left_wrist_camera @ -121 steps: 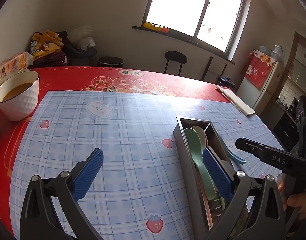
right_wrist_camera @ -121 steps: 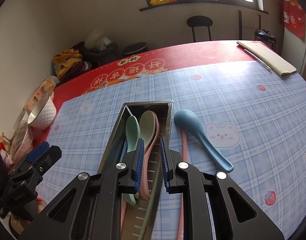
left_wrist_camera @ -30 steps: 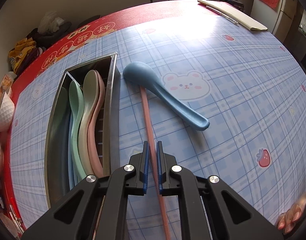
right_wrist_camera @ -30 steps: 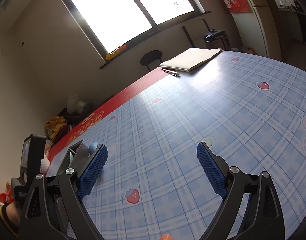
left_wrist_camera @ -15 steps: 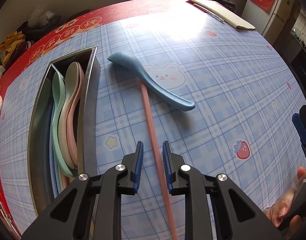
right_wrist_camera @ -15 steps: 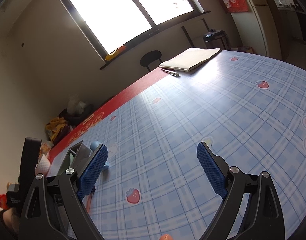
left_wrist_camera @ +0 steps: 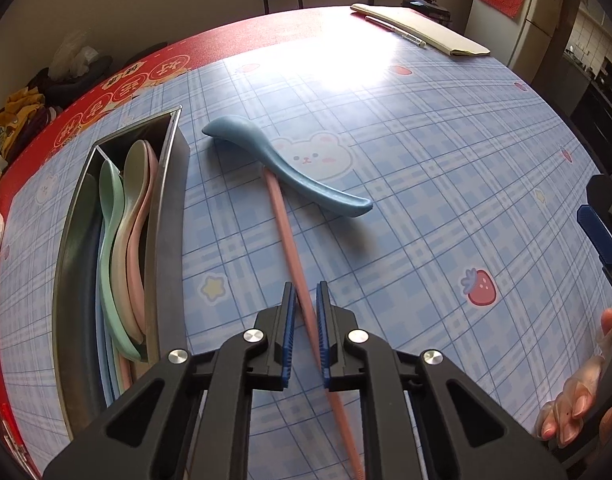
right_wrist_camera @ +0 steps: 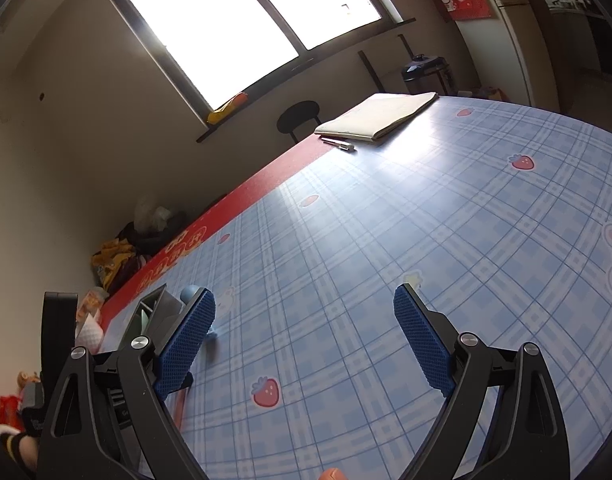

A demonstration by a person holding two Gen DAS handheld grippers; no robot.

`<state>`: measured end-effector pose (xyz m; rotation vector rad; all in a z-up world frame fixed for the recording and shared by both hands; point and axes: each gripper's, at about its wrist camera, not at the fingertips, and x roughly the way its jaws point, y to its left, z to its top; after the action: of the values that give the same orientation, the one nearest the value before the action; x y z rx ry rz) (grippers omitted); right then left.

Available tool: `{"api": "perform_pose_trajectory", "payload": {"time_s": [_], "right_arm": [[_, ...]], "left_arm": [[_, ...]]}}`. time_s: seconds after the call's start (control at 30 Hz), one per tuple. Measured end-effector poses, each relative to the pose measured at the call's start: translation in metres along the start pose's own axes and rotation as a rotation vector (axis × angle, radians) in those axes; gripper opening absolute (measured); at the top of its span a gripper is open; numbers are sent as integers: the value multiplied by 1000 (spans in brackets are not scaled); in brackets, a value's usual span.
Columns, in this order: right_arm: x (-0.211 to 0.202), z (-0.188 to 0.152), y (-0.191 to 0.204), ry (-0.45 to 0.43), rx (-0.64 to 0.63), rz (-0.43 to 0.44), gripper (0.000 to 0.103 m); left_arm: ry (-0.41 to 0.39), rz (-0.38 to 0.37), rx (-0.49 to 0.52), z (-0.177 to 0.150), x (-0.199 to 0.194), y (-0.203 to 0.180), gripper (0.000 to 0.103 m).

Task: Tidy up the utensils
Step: 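Close the left gripper on the pink chopstick and lift it upright, then carry the pink chopstick into the basket with the left gripper while the right gripper approaches the blue spoon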

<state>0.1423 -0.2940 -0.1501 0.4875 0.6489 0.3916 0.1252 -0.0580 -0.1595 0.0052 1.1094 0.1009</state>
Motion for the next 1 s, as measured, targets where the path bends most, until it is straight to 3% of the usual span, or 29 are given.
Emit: {"api": "perform_pose_trajectory", "payload": {"time_s": [0.07,0.13,0.47,0.77,1.0], "right_arm": [[-1,-1,1,1,-1,0,88],[-1,-1,0,3,4,7,88],[6,-1,3,26,-8,17,88],[15,-3,24,60,-100,-17,88],[22,-8,40,92,-185,-79,88]], "left_arm": [[-2,-18,5,-1,-1,-1,9],[3,-95,-22,0,-4,6,6],[-118,-264,-122,-11,-53,45,6],[-277,-326,-223,-18,-93,109,6],[-321,-380,-304,-23,-90,151,6]]}}
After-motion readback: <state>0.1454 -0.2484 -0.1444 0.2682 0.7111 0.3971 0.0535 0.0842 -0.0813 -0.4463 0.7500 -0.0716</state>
